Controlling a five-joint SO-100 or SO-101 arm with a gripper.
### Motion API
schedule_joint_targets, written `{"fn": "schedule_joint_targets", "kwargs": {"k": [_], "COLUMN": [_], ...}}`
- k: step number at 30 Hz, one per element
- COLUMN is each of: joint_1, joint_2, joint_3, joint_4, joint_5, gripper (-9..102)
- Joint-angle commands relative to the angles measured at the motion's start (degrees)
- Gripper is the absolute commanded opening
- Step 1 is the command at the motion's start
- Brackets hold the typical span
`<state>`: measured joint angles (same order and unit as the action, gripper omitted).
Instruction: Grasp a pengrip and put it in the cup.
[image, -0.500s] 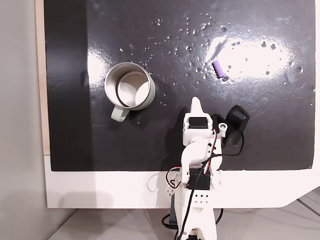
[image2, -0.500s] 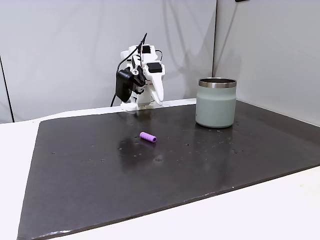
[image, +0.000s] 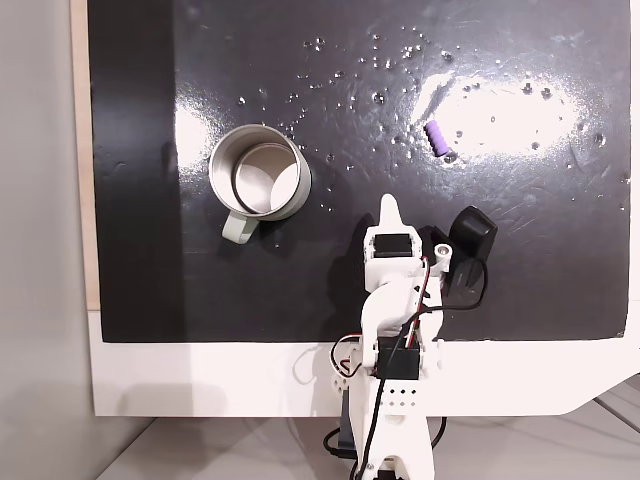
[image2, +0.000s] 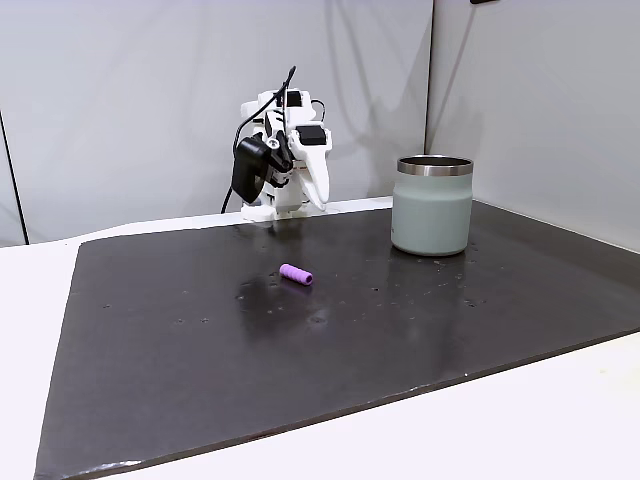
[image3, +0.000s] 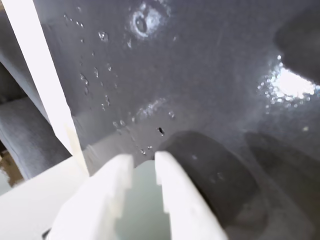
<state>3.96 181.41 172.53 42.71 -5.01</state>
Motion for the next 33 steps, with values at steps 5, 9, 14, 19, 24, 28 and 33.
{"fn": "schedule_joint_targets", "kwargs": {"k": [5, 9, 14, 19, 24, 28, 33], "joint_1": [12.39, 16.96, 19.07, 20.39, 21.09, 21.18, 20.30], "joint_2": [0.62, 0.00, -13.54, -35.77, -53.96, -66.71, -77.17], "joint_3": [-8.26, -14.85, -27.16, -45.44, -60.38, -71.19, -78.57], "joint_4": [4.57, 7.21, 7.56, 9.40, 11.78, 14.77, 15.03], "joint_5": [-6.33, -7.29, -5.19, -1.23, 1.14, 2.90, 4.66], "gripper": [0, 0, 0, 0, 0, 0, 1]}}
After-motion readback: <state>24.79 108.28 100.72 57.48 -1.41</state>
